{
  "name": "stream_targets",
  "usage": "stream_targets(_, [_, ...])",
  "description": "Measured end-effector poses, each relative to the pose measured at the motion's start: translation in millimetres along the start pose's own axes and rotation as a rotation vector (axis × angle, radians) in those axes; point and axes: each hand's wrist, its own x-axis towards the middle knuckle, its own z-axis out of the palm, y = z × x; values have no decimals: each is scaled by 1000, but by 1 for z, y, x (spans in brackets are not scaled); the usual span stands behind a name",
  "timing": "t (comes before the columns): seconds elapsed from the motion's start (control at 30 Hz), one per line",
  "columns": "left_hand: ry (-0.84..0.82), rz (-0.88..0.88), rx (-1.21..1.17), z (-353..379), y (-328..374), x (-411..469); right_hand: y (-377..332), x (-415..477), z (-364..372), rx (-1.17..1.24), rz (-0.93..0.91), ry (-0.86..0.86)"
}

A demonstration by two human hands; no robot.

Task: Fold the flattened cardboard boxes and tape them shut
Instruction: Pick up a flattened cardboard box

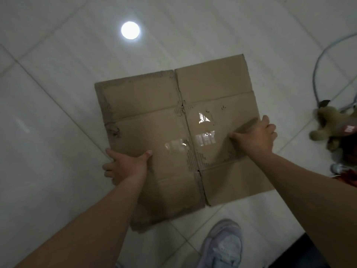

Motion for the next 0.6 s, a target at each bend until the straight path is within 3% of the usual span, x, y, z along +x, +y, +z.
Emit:
stream_targets(0.2, [-75, 148, -135, -47, 22, -15, -7, -29, -18, -83, 62, -111])
stream_targets(0.4, [109, 252, -72, -80, 35, 29, -21, -20, 8, -5, 165, -116])
stream_targets(0.6, [101, 268, -61, -83, 37, 43, -27, -34, 20, 96, 207, 6])
